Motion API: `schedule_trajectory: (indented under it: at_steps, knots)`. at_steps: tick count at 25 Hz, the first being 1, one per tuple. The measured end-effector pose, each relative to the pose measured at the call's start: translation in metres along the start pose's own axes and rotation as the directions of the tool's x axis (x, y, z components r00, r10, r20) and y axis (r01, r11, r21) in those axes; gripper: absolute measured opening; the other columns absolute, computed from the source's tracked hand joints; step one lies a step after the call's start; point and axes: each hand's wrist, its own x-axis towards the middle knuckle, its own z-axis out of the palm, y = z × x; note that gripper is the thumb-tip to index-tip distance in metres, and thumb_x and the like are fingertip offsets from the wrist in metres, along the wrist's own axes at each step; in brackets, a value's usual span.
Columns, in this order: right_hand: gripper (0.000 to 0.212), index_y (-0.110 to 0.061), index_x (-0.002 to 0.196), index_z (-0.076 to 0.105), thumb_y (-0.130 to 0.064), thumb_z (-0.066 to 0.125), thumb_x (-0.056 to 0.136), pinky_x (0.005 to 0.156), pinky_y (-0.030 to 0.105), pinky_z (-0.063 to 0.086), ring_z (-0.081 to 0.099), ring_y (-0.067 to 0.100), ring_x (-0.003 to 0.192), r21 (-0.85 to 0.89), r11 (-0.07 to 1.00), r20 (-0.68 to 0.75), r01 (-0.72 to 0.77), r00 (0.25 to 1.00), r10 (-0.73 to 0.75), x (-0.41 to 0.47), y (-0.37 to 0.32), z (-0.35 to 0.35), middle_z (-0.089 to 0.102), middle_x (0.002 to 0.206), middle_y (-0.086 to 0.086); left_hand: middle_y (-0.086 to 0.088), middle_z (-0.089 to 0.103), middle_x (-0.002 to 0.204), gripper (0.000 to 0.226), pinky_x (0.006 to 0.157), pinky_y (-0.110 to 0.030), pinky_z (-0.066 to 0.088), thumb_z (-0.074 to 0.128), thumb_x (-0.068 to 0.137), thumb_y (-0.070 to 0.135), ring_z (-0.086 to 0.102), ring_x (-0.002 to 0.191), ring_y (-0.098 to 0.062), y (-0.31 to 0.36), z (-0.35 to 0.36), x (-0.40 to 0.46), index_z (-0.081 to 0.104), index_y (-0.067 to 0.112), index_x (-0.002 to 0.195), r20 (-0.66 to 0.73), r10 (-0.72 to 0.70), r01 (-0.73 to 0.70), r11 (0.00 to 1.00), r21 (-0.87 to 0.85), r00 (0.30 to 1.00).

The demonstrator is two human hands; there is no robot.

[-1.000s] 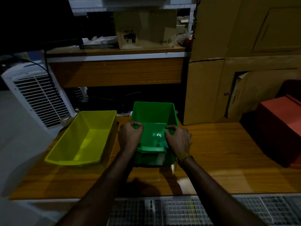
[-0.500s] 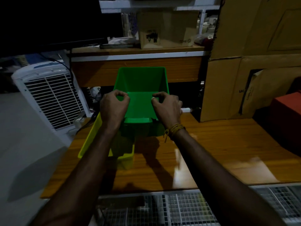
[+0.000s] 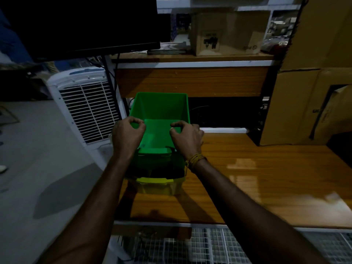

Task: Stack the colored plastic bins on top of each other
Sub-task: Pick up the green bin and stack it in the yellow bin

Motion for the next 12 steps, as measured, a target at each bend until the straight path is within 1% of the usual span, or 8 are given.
schedule_trajectory:
  at_steps: [2, 3, 5, 7, 9, 10, 12]
  knots:
    - [0.032, -0.034, 0.124, 0.064, -0.033, 0.058, 0.092, 0.111, 0.048, 0.033, 0.030, 0.038, 0.139, -0.028, 0.999, 0.023, -0.017, 1.000, 0.018, -0.002, 0.009, 0.014, 0.042, 0.143, 0.017, -0.008, 0.074, 0.102, 0.012, 0.075, -0.038, 0.054, 0.066, 0.084, 0.025, 0.066, 0.088, -0.028, -0.013, 0.003, -0.003, 0.074, 0.020, 0.091, 0.002, -0.008, 0.008, 1.000, 0.000, 1.000]
    - [0.033, -0.034, 0.124, 0.063, -0.033, 0.058, 0.092, 0.109, 0.047, 0.033, 0.032, 0.037, 0.137, -0.046, 0.999, 0.032, -0.024, 0.999, 0.025, -0.002, 0.014, 0.021, 0.042, 0.142, 0.017, -0.007, 0.074, 0.101, 0.011, 0.070, -0.035, 0.052, 0.066, 0.084, 0.024, 0.065, 0.082, -0.026, -0.019, 0.006, -0.005, 0.074, 0.019, 0.091, 0.001, -0.014, 0.014, 1.000, -0.006, 1.000]
    - [0.034, -0.034, 0.126, 0.062, -0.033, 0.058, 0.092, 0.107, 0.047, 0.033, 0.033, 0.038, 0.135, -0.074, 0.996, 0.044, -0.041, 0.998, 0.044, -0.004, 0.026, 0.032, 0.042, 0.141, 0.017, -0.006, 0.074, 0.097, 0.011, 0.058, -0.029, 0.045, 0.066, 0.085, 0.022, 0.061, 0.065, -0.022, -0.032, 0.016, -0.012, 0.074, 0.018, 0.091, 0.013, -0.033, 0.033, 0.999, -0.011, 0.999]
    - [0.035, -0.034, 0.128, 0.061, -0.032, 0.057, 0.093, 0.109, 0.049, 0.033, 0.033, 0.038, 0.135, -0.099, 0.994, 0.059, -0.055, 0.996, 0.061, -0.006, 0.037, 0.041, 0.042, 0.141, 0.017, -0.008, 0.074, 0.096, 0.011, 0.051, -0.025, 0.038, 0.066, 0.086, 0.020, 0.056, 0.055, -0.021, -0.046, 0.027, -0.020, 0.074, 0.016, 0.093, 0.050, -0.064, 0.064, 0.998, 0.001, 0.997]
    - [0.037, -0.033, 0.130, 0.060, -0.030, 0.057, 0.093, 0.111, 0.050, 0.034, 0.032, 0.038, 0.136, -0.127, 0.990, 0.087, -0.061, 0.994, 0.073, -0.008, 0.048, 0.048, 0.041, 0.143, 0.017, -0.010, 0.074, 0.093, 0.012, 0.044, -0.022, 0.032, 0.065, 0.088, 0.019, 0.051, 0.047, -0.015, -0.057, 0.037, -0.026, 0.073, 0.015, 0.095, 0.071, -0.096, 0.097, 0.995, 0.001, 0.993]
    - [0.038, -0.032, 0.131, 0.059, -0.029, 0.057, 0.093, 0.111, 0.050, 0.034, 0.032, 0.038, 0.136, -0.138, 0.989, 0.103, -0.060, 0.992, 0.075, -0.009, 0.054, 0.051, 0.040, 0.144, 0.016, -0.010, 0.074, 0.093, 0.012, 0.044, -0.021, 0.032, 0.065, 0.088, 0.018, 0.050, 0.047, -0.013, -0.062, 0.041, -0.028, 0.073, 0.015, 0.096, 0.078, -0.108, 0.108, 0.994, 0.005, 0.991]
    - [0.039, -0.031, 0.131, 0.059, -0.027, 0.058, 0.092, 0.111, 0.050, 0.036, 0.033, 0.038, 0.136, -0.157, 0.986, 0.125, -0.057, 0.989, 0.077, -0.009, 0.067, 0.056, 0.039, 0.146, 0.016, -0.012, 0.073, 0.100, 0.013, 0.050, -0.022, 0.039, 0.065, 0.088, 0.017, 0.056, 0.058, -0.014, -0.070, 0.048, -0.030, 0.073, 0.014, 0.097, 0.105, -0.126, 0.124, 0.992, 0.029, 0.986]
